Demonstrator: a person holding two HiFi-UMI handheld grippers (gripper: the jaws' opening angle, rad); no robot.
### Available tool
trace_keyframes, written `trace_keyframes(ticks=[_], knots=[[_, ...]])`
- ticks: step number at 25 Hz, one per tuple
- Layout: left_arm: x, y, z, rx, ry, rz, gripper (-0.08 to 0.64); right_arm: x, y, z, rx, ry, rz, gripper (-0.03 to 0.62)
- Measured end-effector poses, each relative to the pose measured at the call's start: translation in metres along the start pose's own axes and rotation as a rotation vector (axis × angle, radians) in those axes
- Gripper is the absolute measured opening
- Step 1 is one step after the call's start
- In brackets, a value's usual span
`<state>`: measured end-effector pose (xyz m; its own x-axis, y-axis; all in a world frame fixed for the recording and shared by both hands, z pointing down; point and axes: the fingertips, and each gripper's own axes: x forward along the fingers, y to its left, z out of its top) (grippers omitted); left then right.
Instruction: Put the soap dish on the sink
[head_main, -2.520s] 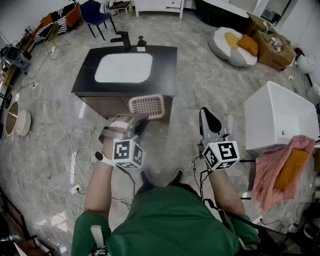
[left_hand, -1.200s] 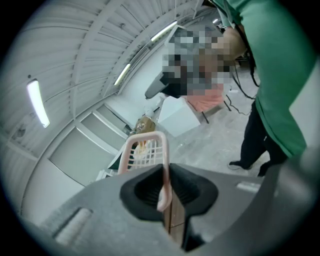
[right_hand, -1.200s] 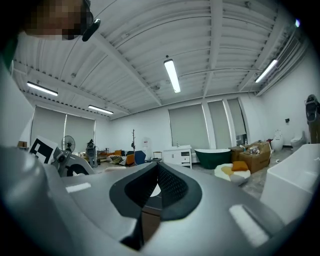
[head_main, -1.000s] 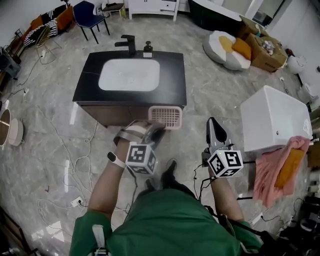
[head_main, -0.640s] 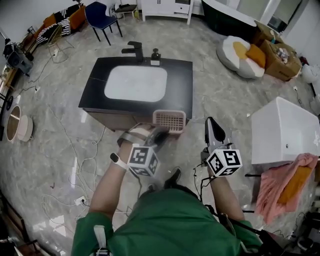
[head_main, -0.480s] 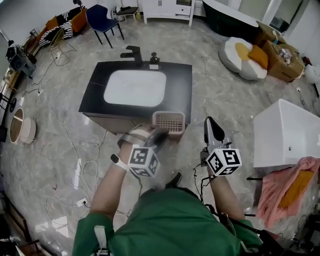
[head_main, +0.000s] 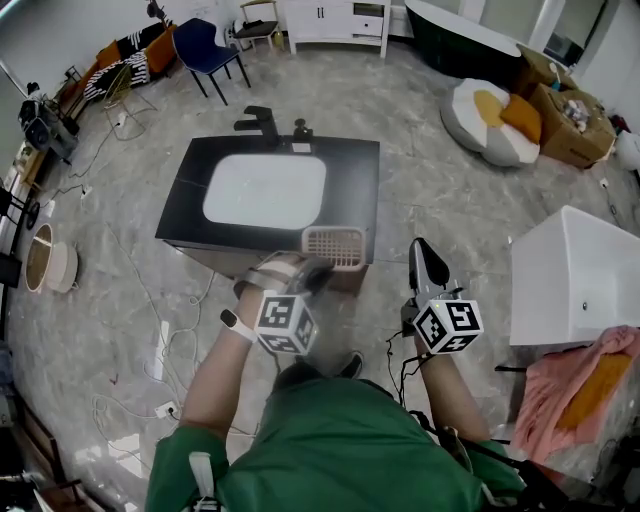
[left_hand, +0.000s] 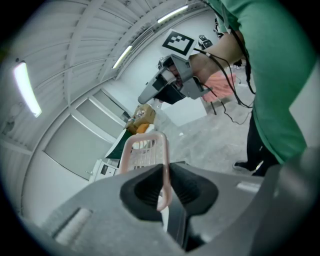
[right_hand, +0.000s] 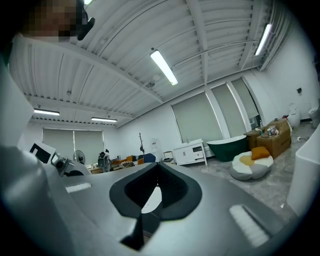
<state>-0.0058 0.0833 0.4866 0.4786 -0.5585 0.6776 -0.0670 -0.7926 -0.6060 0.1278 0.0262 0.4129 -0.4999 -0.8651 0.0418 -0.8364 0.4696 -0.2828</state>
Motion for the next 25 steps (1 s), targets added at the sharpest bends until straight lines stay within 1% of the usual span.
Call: trace_keyframes(ticks=[5,8,15,19,25], knots=[[0.020,0.012,-0.014,-0.010,0.002,-0.020,0.043,0.021,-0.011,-0.004,0.001,0.010,-0.008,0.002],[0.034,0.025,-0.027,-0.012,-0.009,-0.031,0.043,0.037,-0.020,-0.004,-0.007,0.016,-0.028,0.002],[0.078,0.081,-0.063,0.009,-0.069,-0.068,0.043,0.093,-0.045,0.017,-0.051,0.002,-0.131,0.002],[0.100,0.116,-0.090,0.014,-0.105,-0.090,0.043,0.134,-0.051,0.029,-0.078,-0.003,-0.178,0.002],[0.128,0.154,-0.125,0.011,-0.152,-0.127,0.043,0.190,-0.055,0.027,-0.091,0.018,-0.228,0.002]])
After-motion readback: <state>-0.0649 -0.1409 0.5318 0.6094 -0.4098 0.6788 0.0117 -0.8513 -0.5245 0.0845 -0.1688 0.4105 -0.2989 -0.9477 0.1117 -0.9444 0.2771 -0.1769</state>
